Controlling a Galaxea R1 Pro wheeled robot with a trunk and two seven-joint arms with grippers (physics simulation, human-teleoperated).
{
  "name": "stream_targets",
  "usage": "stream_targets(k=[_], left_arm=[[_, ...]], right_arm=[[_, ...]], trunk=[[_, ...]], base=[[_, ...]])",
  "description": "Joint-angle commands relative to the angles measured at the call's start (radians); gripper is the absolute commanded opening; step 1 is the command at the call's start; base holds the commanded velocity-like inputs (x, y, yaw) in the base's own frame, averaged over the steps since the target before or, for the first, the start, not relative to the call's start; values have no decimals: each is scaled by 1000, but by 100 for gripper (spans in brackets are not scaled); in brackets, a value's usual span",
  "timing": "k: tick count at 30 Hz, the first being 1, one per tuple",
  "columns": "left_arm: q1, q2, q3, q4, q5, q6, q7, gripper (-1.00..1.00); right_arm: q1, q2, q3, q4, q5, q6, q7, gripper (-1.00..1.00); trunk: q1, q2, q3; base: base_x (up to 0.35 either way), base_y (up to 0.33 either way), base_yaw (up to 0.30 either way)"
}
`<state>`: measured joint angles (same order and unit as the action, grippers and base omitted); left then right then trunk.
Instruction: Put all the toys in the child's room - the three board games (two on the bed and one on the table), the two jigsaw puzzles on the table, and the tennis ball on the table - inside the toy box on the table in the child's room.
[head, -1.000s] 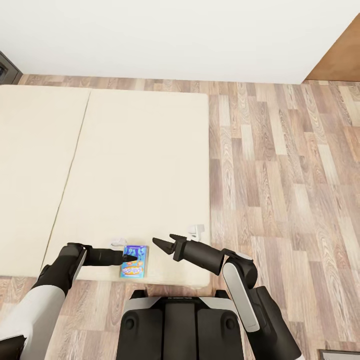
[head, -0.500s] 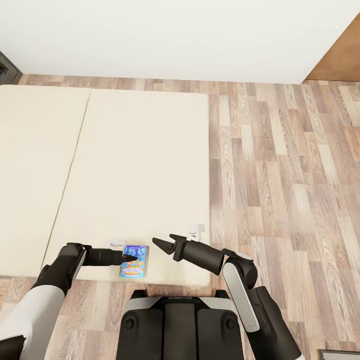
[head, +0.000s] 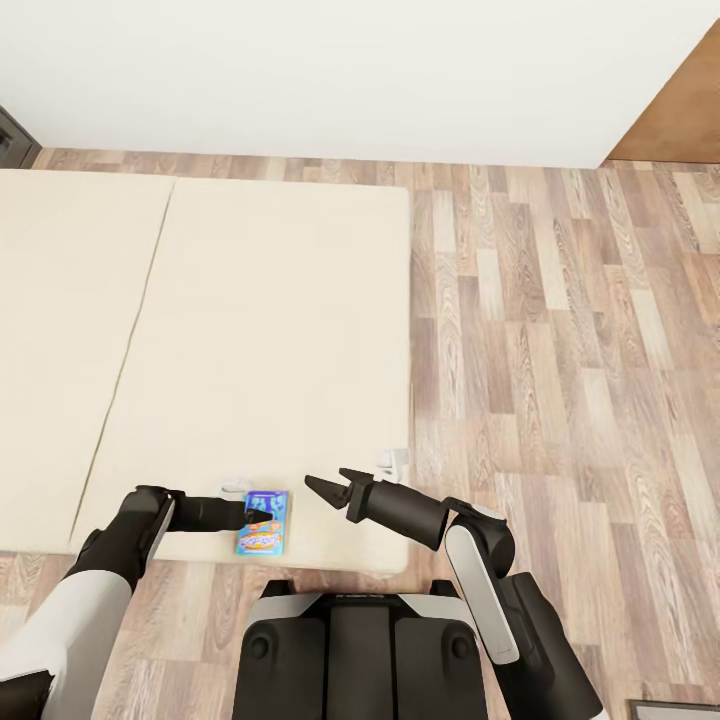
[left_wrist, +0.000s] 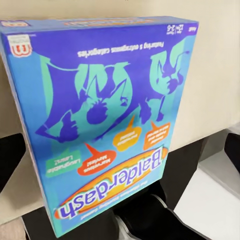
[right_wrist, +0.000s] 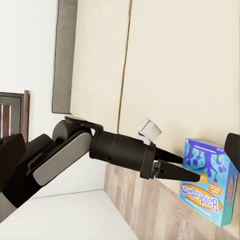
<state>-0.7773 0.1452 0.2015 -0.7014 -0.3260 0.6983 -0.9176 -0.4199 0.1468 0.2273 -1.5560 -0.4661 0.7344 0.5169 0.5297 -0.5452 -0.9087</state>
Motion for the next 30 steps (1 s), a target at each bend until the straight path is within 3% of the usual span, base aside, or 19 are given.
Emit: stream_targets(k=[1,11,30], left_arm=[[0,-1,4,-1,-9,6,-8,100],[0,-1,4,-1,-9,7,-6,100],[0,-1,4,-1,-8,6,-6,100]], right_arm=[[0,0,-1,-1,-4,7,0,100],[0,0,-1,0,-4,6,1,100],[0,0,0,1,-3,6,1,100]], trunk=[[0,-1,-1],[0,-1,-1],[0,-1,-1]], base=[[0,-32,0],[0,-26,0],[0,-176,0]])
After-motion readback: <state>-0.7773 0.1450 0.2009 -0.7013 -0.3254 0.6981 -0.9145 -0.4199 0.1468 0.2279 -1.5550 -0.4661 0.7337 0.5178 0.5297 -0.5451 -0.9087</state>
